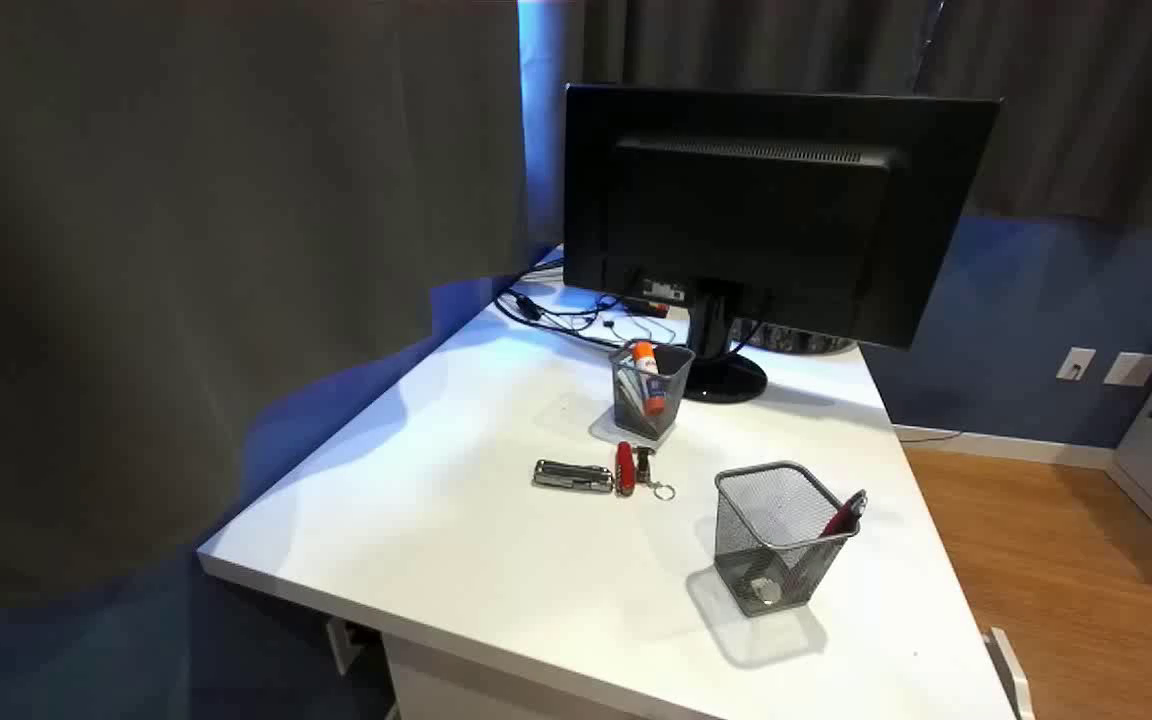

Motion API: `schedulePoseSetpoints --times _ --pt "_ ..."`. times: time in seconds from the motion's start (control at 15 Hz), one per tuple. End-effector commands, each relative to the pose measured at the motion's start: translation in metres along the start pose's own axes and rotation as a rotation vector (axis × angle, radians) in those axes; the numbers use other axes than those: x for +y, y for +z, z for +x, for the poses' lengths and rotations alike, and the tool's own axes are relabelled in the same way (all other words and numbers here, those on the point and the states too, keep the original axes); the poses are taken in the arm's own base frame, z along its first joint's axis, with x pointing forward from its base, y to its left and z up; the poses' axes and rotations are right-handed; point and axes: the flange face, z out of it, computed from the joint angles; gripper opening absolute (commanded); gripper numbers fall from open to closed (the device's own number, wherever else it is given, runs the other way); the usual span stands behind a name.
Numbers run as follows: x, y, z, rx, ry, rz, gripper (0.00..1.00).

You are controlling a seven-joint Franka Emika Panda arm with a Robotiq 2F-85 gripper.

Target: Remove the pens from the basket on the left and put them on the desk

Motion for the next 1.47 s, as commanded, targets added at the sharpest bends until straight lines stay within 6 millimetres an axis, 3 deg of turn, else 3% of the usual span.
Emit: schedulePoseSetpoints --times 0.0,0.6,0.73,0.87,1.2,1.4 --pt "0.000 0.000 0.000 -0.001 0.000 0.000 1.00" --pt "0.000 0.000 0.000 -0.001 0.000 0.000 1.00" --pt "-0.024 0.005 0.012 -0.029 -0.061 -0.018 1.00" --pt "-0.060 0.013 0.023 -0.047 -0.148 -0.036 1.00" --pt "-0.178 0.047 0.048 -0.023 -0.437 -0.116 1.00" --pt "-0.231 0.072 0.064 0.005 -0.600 -0.120 1.00"
